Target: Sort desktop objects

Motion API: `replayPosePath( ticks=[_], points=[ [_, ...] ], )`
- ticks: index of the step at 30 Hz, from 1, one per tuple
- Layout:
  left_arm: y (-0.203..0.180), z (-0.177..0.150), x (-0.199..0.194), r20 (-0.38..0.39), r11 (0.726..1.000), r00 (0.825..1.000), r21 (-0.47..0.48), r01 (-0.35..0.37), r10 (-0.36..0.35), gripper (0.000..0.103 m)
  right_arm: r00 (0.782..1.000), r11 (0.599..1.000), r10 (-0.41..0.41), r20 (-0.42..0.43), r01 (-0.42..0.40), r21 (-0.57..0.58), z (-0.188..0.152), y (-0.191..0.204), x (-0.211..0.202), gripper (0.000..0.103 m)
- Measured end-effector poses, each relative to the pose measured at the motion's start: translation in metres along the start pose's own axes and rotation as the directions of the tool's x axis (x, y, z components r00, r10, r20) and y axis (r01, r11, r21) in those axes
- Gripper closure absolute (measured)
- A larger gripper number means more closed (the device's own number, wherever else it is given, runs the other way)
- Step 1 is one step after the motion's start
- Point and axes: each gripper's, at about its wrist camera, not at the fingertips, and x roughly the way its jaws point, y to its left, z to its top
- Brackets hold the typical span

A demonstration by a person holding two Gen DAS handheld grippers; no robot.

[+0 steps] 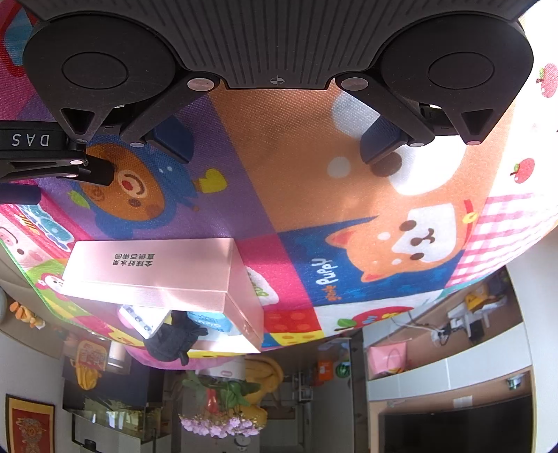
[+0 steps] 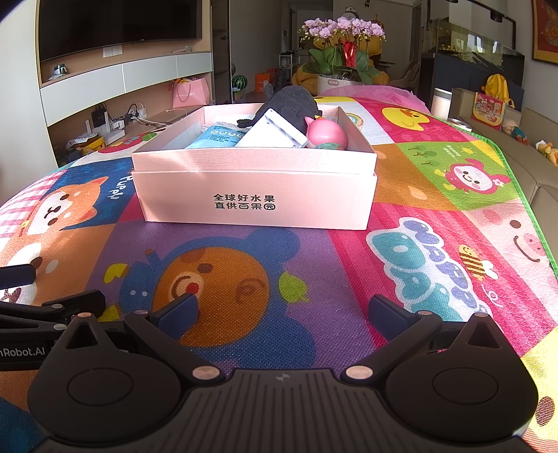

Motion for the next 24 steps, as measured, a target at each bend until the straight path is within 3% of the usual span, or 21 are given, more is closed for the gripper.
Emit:
replayPosePath(
  ticks=[10, 15, 24],
  points=[
    [0.000, 0.004, 0.004, -0.005, 1.000, 1.000, -0.001, -0.017, 0.017, 0.000, 1.000, 1.000, 0.000, 0.000, 0.000, 0.000, 0.000, 0.000, 0.000, 0.000],
    [0.002, 0.010, 0.005, -0.064, 1.000, 0.998, -0.014, -0.014, 0.013, 0.000, 1.000, 1.000, 0.000, 0.000, 0.000, 0.000, 0.000, 0.000, 0.000, 0.000],
    [0.005, 0.008, 0.004, -0.048, 0.998, 0.999, -0.058, -0.012, 0.010, 0.000, 1.000, 1.000, 0.000, 0.000, 0.000, 0.000, 0.000, 0.000, 0.000, 0.000]
  ],
)
